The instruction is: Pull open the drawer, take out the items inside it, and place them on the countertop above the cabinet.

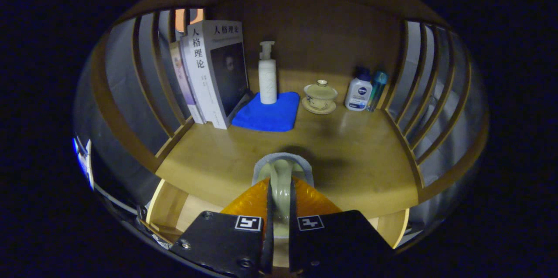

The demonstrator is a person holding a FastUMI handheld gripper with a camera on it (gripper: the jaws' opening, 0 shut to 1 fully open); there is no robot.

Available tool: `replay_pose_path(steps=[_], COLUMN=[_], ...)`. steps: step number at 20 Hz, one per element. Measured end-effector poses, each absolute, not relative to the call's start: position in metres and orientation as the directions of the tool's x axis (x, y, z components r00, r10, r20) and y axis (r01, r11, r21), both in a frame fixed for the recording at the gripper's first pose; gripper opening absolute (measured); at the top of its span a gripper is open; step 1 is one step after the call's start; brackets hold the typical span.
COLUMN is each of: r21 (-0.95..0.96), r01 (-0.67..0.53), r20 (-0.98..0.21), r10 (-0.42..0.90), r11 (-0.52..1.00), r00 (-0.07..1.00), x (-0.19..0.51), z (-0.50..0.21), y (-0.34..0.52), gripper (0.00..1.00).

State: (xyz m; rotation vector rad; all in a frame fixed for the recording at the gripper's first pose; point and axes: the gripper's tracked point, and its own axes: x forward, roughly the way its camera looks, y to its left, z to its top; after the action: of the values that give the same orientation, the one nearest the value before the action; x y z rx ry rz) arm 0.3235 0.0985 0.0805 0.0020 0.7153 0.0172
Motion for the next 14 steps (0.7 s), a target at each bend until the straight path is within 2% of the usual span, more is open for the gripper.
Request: replay_pose_path(steps=[5, 8, 10, 13, 14], r21=[0.035, 0.017, 0.024, 0.023, 0.028], r01=[-0.001, -0.018, -0.037, -0.045, -0.047], r20=[-0.661, -0.642, -0.63, -0.61, -0.595], r10=[0.024, 0.025, 0.044, 0.05, 0.054], r11=[0.999, 1.0, 0.999, 0.999, 0.999], r00=[0.75, 0.766, 0.775, 0.791, 0.802], x=[0.341, 0.349, 0.35, 0.348, 0.346], z=[0.068, 0.065, 0.064, 0.066, 0.068], y=[0.098, 0.095, 0.1, 0.101, 0.102], gripper=[0.17, 0.2, 0.28, 0.49, 0.52])
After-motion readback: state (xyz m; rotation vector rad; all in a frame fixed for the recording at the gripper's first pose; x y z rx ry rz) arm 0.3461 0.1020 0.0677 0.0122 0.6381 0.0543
